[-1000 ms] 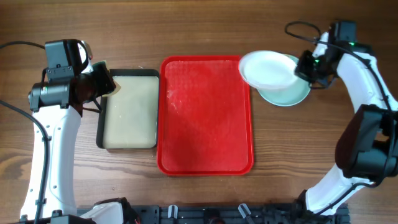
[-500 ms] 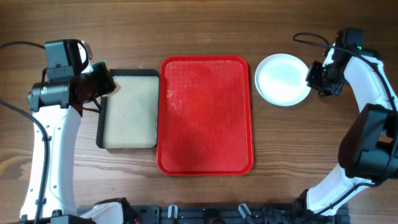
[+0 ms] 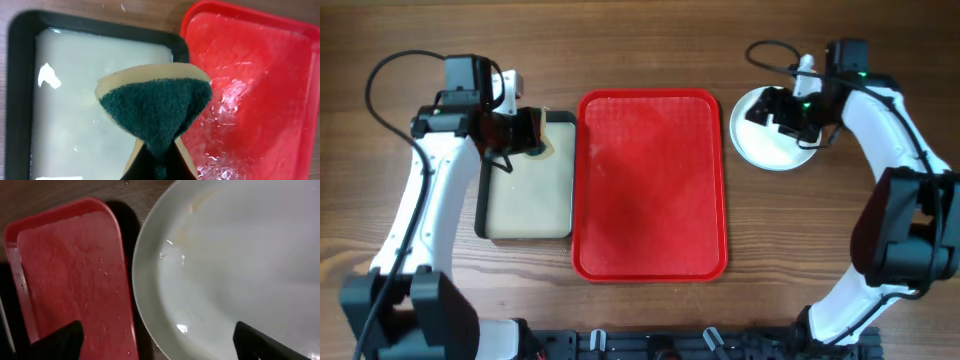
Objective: Clean dirty plates on tray and stack at the side
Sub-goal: 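Lower the sponge into the black water tray with the left gripper, then release the sponge and withdraw the right gripper from the stack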
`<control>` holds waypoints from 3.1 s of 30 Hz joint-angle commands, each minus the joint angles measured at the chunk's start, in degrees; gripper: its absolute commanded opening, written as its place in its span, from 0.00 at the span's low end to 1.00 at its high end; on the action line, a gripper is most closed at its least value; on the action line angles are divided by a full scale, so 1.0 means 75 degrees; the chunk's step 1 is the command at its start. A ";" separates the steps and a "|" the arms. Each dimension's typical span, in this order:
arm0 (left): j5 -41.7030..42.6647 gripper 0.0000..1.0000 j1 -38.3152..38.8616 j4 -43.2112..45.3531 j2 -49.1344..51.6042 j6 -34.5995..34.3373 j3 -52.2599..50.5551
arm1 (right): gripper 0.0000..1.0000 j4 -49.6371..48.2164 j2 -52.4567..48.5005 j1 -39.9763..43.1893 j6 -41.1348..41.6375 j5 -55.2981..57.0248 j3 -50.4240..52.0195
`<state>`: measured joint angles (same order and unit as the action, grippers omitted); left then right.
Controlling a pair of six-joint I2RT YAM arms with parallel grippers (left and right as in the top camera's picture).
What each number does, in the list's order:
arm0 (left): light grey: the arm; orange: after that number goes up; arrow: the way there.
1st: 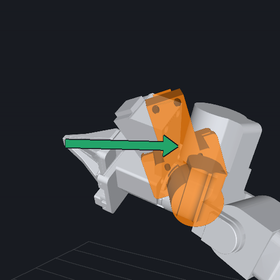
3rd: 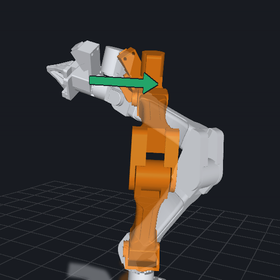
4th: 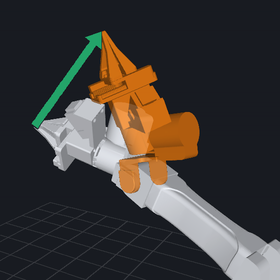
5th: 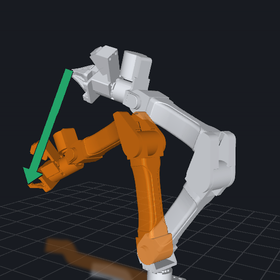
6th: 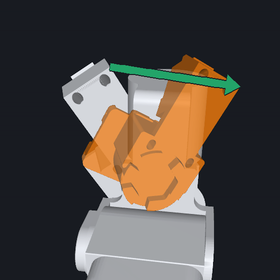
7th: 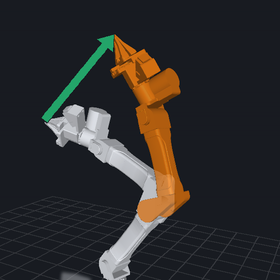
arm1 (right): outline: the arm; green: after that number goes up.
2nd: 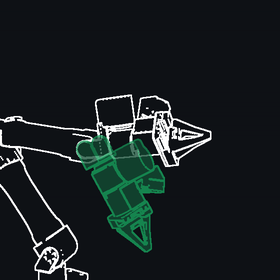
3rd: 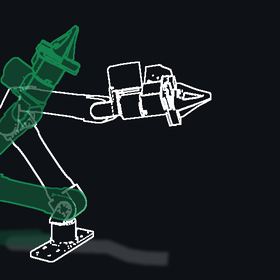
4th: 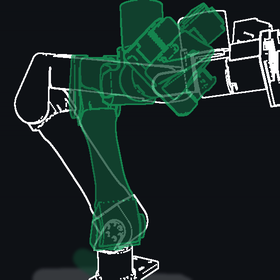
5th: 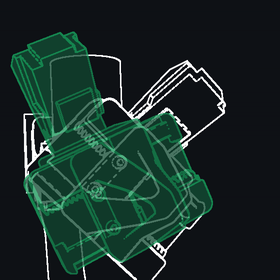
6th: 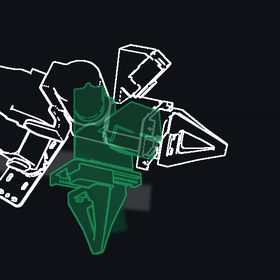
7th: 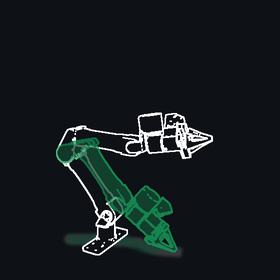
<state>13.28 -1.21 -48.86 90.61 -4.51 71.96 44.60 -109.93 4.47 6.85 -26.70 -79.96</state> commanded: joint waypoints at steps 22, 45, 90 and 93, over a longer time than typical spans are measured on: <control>-0.0755 0.05 0.0035 0.0545 0.2060 0.1119 0.0035 | 0.99 -0.1489 -0.0073 -0.0358 -0.0087 0.0219 0.0079; -0.0761 0.27 0.0026 0.0979 0.2614 0.1116 0.0035 | 0.99 -0.1489 -0.0073 -0.0358 -0.0087 0.0219 0.0079; -0.0784 1.00 0.0026 0.1174 0.0921 0.0947 0.0434 | 1.00 -0.1480 0.6175 -0.0353 -0.0137 0.1839 0.0079; -0.0784 1.00 0.0026 0.1172 0.0921 0.0947 0.0434 | 1.00 -0.1451 0.7656 -0.0353 -0.0446 0.2282 0.0079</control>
<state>7.92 -1.13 -40.07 97.43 2.52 75.07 33.54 -60.23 1.91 6.17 -15.29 -79.11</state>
